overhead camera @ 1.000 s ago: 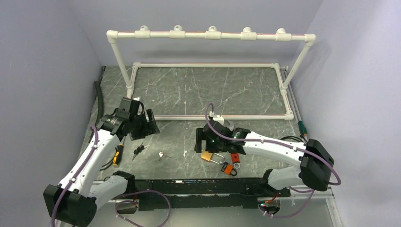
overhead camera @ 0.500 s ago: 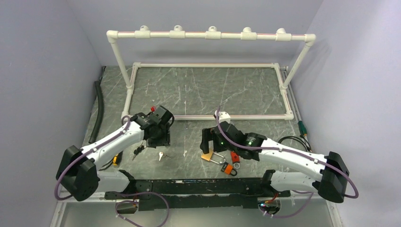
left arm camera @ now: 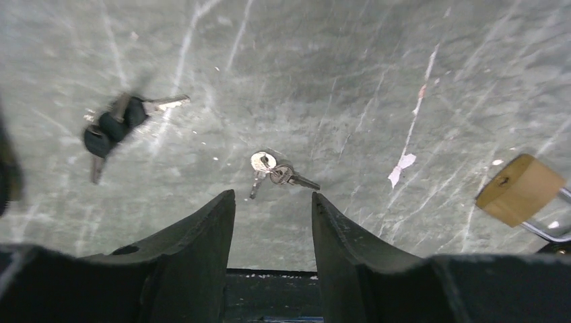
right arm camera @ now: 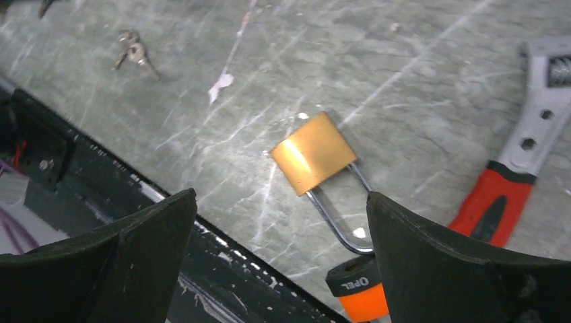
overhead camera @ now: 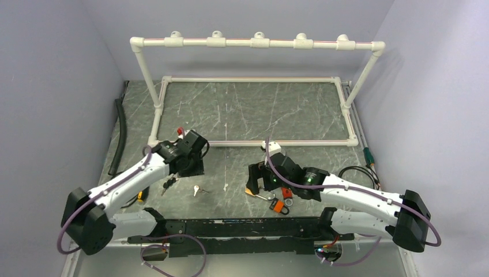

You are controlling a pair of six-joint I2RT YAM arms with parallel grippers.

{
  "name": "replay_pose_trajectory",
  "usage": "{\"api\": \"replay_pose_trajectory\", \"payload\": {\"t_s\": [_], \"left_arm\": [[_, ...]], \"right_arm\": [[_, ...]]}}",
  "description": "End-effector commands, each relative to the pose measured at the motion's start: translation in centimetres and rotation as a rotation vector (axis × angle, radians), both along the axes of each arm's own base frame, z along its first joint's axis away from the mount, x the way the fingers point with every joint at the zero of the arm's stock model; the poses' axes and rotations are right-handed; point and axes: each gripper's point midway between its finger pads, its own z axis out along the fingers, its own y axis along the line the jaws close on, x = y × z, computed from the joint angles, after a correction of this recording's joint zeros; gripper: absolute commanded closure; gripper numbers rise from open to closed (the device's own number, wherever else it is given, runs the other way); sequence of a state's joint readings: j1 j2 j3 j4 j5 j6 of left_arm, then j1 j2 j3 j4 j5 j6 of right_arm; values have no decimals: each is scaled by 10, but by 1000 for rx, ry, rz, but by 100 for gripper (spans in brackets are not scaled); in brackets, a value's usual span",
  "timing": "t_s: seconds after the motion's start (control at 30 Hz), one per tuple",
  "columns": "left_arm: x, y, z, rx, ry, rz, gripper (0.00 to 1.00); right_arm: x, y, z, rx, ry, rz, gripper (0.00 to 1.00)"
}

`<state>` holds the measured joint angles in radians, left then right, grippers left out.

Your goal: Unlock with the key

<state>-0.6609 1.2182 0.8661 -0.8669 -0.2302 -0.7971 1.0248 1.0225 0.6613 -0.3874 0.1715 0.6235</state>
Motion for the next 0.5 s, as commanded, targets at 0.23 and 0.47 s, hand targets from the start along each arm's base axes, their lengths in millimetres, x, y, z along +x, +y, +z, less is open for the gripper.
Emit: {"api": "replay_pose_trajectory", "payload": {"t_s": [0.23,0.47], "left_arm": [[15,70,130,202,-372,-49,46],[8,101,146,221,-565,7,44]], "right_arm": [[-3,104,35,73,-148,434,7],[19,172,21,17,-171,534,25]]}}
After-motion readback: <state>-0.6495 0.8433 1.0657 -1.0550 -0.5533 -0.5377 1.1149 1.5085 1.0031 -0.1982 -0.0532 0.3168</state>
